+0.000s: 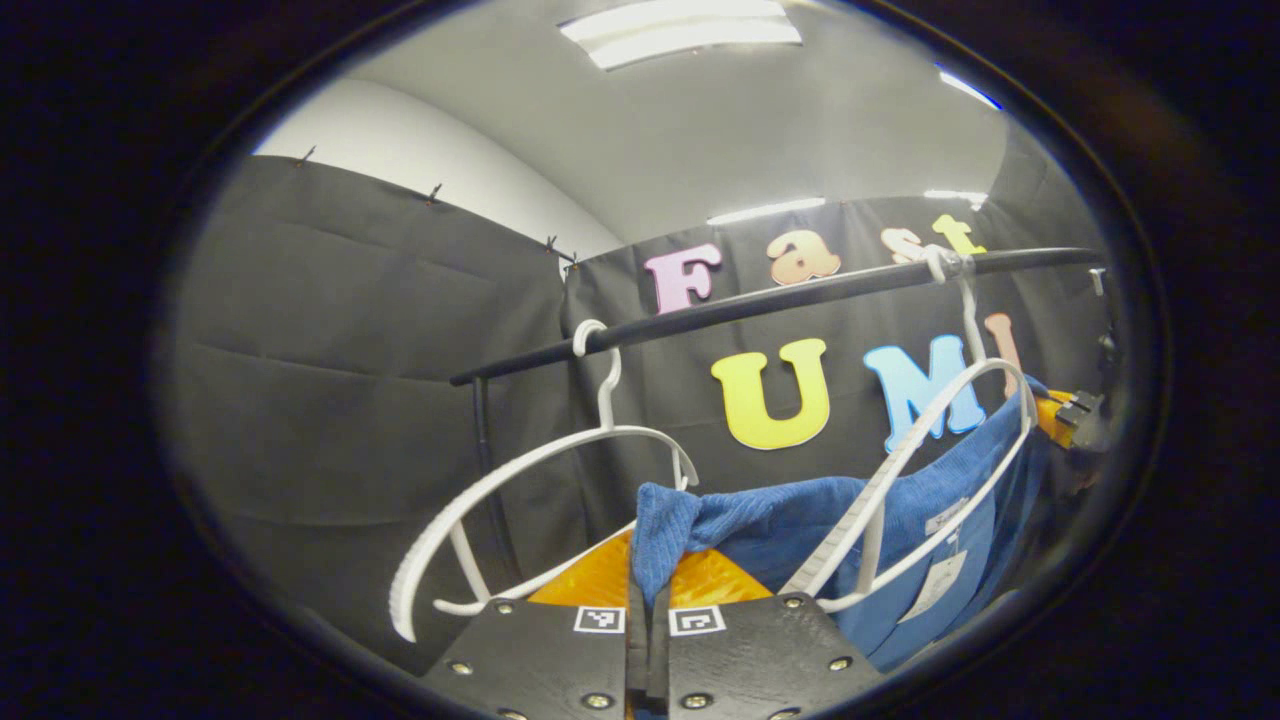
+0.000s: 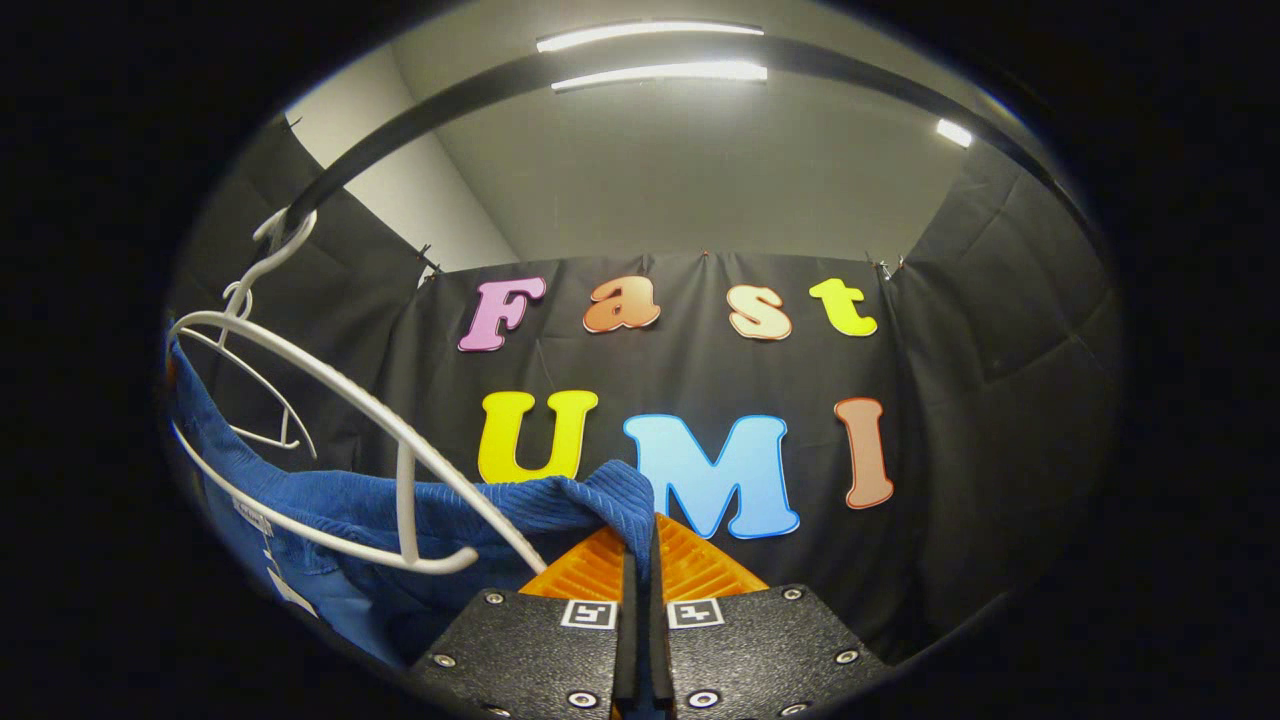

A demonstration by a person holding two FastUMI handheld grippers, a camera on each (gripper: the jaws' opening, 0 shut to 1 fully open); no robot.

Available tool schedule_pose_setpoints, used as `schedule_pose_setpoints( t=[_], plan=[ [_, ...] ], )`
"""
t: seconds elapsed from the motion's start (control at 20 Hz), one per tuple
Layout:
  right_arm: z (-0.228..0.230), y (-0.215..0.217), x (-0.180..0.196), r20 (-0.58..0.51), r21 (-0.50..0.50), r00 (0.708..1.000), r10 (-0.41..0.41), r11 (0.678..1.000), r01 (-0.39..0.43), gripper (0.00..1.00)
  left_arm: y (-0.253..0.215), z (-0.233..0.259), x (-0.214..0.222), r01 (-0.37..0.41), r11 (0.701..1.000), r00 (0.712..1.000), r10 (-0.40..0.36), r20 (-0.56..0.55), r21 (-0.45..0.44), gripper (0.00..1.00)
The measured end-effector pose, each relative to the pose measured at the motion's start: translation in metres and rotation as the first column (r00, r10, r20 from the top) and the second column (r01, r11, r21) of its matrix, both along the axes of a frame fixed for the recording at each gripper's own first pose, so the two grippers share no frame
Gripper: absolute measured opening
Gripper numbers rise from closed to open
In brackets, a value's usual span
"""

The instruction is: Grasp the clothes on the hanger with both hands and then place them into the laundry hamper below.

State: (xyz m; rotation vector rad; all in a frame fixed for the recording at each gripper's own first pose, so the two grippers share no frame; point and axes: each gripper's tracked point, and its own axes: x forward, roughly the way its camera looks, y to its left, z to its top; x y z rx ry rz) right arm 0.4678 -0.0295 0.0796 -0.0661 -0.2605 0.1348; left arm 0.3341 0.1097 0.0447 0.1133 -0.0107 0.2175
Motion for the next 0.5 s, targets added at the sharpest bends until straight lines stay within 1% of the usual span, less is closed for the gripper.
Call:
schedule_pose_setpoints(
  t=[0.2, 0.35, 0.5],
  plan=[
    [-0.023, 0.000, -0.008, -0.047, -0.017, 0.999, 0.000, 1.000, -0.001, 0.04, 0.003, -0.022, -0.009, 0.016, 1.000, 0.999, -0.016, -0.034, -0.007, 0.01],
    [-0.041, 0.000, -0.018, -0.078, -0.039, 0.997, 0.005, 0.999, -0.008, 0.04, 0.005, -0.044, -0.017, 0.022, 0.999, 0.998, -0.024, -0.065, -0.038, 0.01],
    [-0.061, 0.003, -0.020, -0.114, -0.052, 0.993, 0.017, 0.998, -0.023, 0.04, 0.003, -0.057, -0.023, 0.018, 0.998, 0.997, -0.023, -0.078, -0.061, 0.01]
  ],
)
